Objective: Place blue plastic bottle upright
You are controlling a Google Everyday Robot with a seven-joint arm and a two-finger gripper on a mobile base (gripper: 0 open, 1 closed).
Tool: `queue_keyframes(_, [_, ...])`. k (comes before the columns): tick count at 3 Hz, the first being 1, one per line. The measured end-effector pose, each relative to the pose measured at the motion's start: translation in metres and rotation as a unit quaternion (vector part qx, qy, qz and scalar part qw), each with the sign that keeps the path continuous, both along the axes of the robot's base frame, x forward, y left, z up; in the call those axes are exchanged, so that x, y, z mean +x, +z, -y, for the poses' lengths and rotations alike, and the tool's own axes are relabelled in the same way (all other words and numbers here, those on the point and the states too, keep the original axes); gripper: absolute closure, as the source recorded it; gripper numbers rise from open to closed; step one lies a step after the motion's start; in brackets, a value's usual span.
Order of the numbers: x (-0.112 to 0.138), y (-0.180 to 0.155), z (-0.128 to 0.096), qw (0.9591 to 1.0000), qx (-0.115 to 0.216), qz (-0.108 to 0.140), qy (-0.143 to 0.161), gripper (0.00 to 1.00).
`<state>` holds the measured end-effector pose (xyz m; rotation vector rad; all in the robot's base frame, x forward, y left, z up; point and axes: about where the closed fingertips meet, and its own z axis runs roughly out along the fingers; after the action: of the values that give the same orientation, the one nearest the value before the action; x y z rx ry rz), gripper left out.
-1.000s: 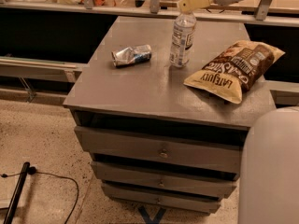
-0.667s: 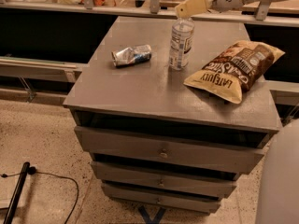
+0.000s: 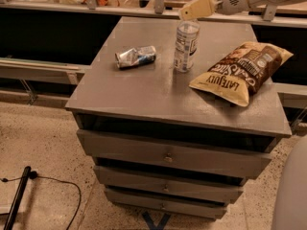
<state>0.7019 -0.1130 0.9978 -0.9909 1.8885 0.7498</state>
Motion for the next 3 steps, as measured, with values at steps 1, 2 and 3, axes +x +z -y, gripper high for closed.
queue_keyframes(1, [-0.007,-0.005,-0.003,1.0,-0.002,0.002,0.0,0.05])
queue_keyframes(2, [-0.022,-0.012,-0.006,0.9999,-0.002,0.011,-0.004,0.0])
queue_keyframes(3, [-0.021,-0.011,-0.005,0.9999,-0.001,0.013,-0.006,0.0])
